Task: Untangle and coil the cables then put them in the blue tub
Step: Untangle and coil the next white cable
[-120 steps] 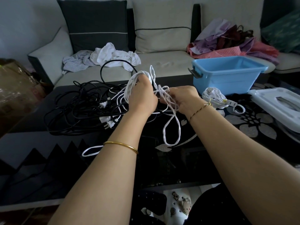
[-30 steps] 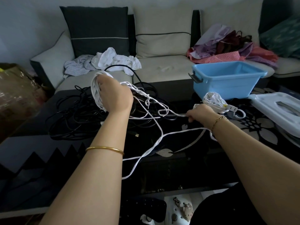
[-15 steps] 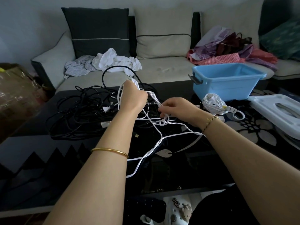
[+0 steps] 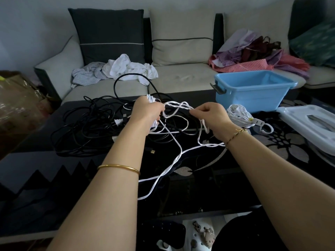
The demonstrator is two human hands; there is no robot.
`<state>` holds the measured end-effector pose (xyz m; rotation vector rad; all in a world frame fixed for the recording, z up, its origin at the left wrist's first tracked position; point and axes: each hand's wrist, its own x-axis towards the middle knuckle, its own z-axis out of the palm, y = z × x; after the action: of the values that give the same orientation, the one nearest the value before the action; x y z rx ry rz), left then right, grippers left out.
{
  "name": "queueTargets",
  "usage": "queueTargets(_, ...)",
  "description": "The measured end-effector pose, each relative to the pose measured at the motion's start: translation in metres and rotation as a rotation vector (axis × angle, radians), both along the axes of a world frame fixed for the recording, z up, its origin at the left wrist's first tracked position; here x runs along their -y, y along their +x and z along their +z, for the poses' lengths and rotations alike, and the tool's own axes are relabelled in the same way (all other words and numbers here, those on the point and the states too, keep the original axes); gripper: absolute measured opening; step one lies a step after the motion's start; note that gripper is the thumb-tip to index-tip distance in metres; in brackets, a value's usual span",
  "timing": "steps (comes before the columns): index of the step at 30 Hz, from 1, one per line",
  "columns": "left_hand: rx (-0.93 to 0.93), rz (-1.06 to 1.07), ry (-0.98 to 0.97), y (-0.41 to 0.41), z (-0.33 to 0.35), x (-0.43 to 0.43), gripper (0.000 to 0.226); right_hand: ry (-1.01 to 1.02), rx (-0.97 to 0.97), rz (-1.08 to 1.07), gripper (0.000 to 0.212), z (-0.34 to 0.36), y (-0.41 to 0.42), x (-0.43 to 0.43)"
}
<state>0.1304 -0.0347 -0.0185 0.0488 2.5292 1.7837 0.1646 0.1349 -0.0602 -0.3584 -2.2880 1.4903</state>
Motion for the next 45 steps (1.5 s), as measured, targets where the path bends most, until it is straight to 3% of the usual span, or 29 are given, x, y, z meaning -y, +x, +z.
queueTargets(6, -0.17, 0.119, -0.122, -0.009, -0.009, 0.003, 0.026, -0.727, 0.077, 0.114, 0.027, 0.004, -0.004, -0.003)
queueTargets(9, -0.267, 0.243, -0.13, -0.01, -0.007, 0.01, 0.023, -0.98, 0.121, 0.014, 0.027, -0.004, -0.01, -0.016)
queueTargets(12, -0.336, 0.373, -0.093, -0.006, -0.004, 0.013, 0.013, -0.753, 0.241, -0.164, 0.019, -0.013, -0.006, -0.025)
queueTargets(14, -0.347, 0.447, -0.047, -0.002, 0.0, 0.009, 0.021, -0.514, 0.3, -0.217, 0.022, -0.016, -0.007, -0.025)
queueTargets(18, -0.452, 0.513, 0.036, 0.002, 0.004, 0.002, 0.005, -0.106, 0.374, -0.188, 0.026, -0.025, -0.012, -0.019)
queueTargets(22, -0.517, 0.578, 0.119, -0.002, 0.004, 0.006, 0.007, 0.183, 0.48, -0.143, 0.029, -0.027, -0.01, -0.02)
queueTargets(26, -0.634, 0.618, 0.141, 0.0, 0.006, 0.005, 0.023, 0.282, 0.488, -0.134, 0.014, -0.024, -0.005, -0.017)
queueTargets(29, -0.683, 0.63, 0.156, -0.001, 0.007, 0.004, 0.026, 0.319, 0.518, -0.112, 0.03, -0.024, -0.005, -0.016)
queueTargets(33, -0.71, 0.627, 0.194, 0.002, 0.011, 0.003, 0.025, 0.415, 0.534, -0.096, 0.021, -0.023, -0.004, -0.018)
queueTargets(38, -0.566, 0.368, 0.135, -0.008, 0.016, 0.0, 0.005, 0.603, 0.529, 0.002, 0.014, -0.019, -0.007, -0.013)
queueTargets(41, -0.374, 0.206, 0.086, -0.016, 0.008, -0.005, 0.006, 0.496, 0.273, 0.037, 0.028, -0.007, -0.01, -0.003)
queueTargets(43, -0.305, 0.173, 0.032, -0.015, 0.004, -0.009, 0.009, 0.066, 0.114, 0.187, 0.03, 0.01, -0.007, 0.011)
queueTargets(45, -0.27, 0.15, 0.004, -0.015, 0.002, -0.012, 0.019, -0.312, 0.108, 0.42, 0.027, 0.023, -0.003, 0.023)
